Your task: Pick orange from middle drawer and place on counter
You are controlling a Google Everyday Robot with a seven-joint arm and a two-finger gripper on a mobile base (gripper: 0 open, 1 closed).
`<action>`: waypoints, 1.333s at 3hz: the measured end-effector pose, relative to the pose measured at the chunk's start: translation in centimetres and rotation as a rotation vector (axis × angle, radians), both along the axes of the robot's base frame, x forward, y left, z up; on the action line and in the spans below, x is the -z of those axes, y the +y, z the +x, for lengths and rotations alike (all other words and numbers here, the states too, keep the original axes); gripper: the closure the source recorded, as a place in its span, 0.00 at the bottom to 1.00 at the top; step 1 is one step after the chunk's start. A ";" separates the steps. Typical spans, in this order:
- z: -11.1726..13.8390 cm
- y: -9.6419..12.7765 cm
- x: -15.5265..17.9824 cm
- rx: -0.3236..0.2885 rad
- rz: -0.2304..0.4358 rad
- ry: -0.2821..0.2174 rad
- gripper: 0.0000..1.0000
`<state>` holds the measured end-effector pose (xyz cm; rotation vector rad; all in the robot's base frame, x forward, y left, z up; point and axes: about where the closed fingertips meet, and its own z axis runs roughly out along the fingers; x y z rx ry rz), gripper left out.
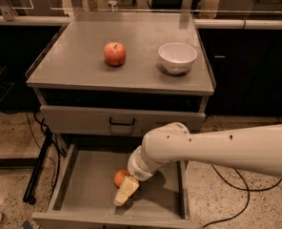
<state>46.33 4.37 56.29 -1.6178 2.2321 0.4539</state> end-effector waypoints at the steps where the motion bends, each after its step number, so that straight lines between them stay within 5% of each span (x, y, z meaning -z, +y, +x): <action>1: -0.7 0.9 1.3 -0.018 0.035 0.004 0.00; 3: 0.5 4.3 7.3 -0.037 0.102 0.012 0.00; 4: 4.3 6.1 11.6 -0.062 0.129 0.015 0.00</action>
Offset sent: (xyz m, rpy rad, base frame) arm 0.0003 0.0545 -0.0947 0.1445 0.0236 0.0148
